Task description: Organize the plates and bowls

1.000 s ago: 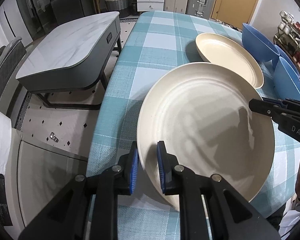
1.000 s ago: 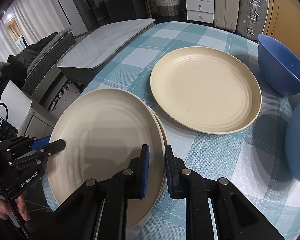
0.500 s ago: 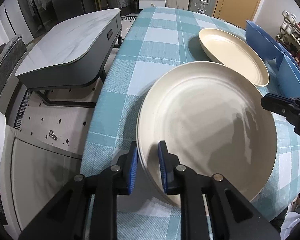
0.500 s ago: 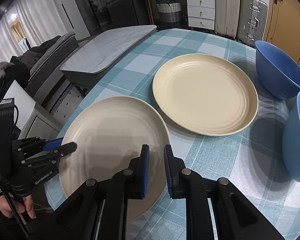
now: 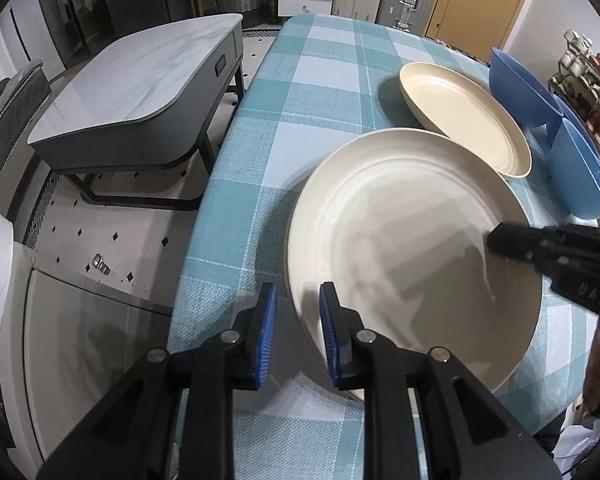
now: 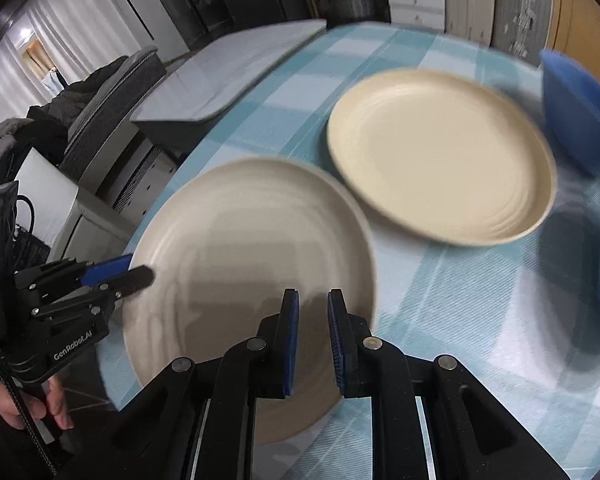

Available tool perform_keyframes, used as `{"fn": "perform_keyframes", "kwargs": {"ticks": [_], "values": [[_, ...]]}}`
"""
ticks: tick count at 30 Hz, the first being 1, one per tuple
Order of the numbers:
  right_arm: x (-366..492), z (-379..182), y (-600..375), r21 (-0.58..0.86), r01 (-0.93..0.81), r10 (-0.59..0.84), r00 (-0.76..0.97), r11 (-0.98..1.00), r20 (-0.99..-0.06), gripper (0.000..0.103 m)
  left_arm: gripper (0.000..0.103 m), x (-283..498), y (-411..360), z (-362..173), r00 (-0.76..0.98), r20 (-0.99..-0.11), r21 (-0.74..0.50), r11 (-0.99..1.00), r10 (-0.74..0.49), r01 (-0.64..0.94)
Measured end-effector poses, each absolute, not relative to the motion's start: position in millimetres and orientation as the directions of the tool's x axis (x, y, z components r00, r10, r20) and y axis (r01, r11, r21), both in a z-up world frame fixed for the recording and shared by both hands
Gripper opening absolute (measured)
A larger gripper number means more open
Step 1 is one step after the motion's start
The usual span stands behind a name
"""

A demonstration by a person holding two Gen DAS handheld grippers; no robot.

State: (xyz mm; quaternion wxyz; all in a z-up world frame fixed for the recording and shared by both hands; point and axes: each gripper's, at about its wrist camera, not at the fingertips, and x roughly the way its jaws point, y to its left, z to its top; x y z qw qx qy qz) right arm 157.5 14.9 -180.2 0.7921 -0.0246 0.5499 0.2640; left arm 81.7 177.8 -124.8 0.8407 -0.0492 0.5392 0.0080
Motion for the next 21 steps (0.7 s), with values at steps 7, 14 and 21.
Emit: {"fn": "perform_keyframes", "kwargs": {"ticks": [7,14,21], "values": [[157,-163,7,0.241,-0.437,0.402,0.326,0.867,-0.856,0.015,0.021,80,180,-122,0.427,-0.903,-0.084,0.994,-0.047,-0.069],[159,-156,4,0.130,-0.422,0.318,0.415,0.897,-0.852,0.015,0.021,80,180,-123,0.419,-0.906,-0.094,0.993,-0.055,-0.072],[160,-158,6,0.091,-0.437,0.291,0.416,0.895,-0.862,0.015,0.021,81,177,-126,0.408,-0.910,-0.106,0.992,-0.070,-0.066]]}}
